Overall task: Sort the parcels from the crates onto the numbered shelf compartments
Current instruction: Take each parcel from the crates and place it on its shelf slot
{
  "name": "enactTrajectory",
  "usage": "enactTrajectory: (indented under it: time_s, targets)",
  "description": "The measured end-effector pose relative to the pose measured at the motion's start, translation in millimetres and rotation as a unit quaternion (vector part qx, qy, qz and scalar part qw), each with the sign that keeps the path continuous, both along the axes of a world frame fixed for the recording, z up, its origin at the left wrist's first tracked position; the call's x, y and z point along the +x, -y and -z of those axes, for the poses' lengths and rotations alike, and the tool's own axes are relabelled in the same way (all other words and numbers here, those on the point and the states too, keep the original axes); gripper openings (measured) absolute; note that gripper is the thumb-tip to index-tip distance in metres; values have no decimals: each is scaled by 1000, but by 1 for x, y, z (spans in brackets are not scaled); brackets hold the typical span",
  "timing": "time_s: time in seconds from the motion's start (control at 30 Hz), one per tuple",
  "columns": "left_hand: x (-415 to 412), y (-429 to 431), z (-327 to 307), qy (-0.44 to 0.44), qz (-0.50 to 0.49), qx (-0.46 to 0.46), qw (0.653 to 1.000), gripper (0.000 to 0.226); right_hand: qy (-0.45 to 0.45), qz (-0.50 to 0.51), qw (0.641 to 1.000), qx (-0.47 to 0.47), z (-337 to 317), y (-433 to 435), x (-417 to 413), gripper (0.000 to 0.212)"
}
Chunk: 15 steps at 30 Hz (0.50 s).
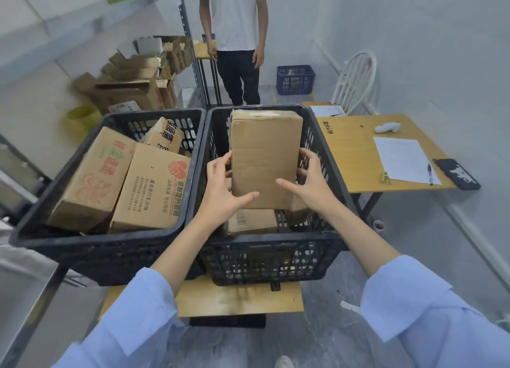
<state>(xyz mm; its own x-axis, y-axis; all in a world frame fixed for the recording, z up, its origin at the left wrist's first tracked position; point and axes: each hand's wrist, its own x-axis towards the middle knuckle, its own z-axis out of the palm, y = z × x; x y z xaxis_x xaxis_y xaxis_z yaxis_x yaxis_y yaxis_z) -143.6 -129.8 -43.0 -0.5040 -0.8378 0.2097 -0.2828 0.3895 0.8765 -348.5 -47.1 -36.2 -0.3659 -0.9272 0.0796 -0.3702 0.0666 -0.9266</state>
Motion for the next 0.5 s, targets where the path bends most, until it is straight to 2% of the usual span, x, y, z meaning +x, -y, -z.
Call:
enactTrajectory:
  time_s: [0.1,0.2,0.3,0.4,0.5]
  targets:
    - [12,-11,-10,-27,10,0,1000,92,20,-8,999,-27,-7,-15,13,85]
    - [26,-25,-17,-51,19,20,998,87,13,-11,998,-54,-14,-27,24,90]
    - [41,-36,-24,-59,14,1,998,98,-11,-22,998,-66,-22,-35,38,102]
    - [58,-46,-33,-54,-21,-22,998,113,-15,-48,996,-79,-32,-37,54,102]
    - [77,-55,-44,-54,-45,-54,996,109,-6,-81,992,-92,-43,-32,69,95]
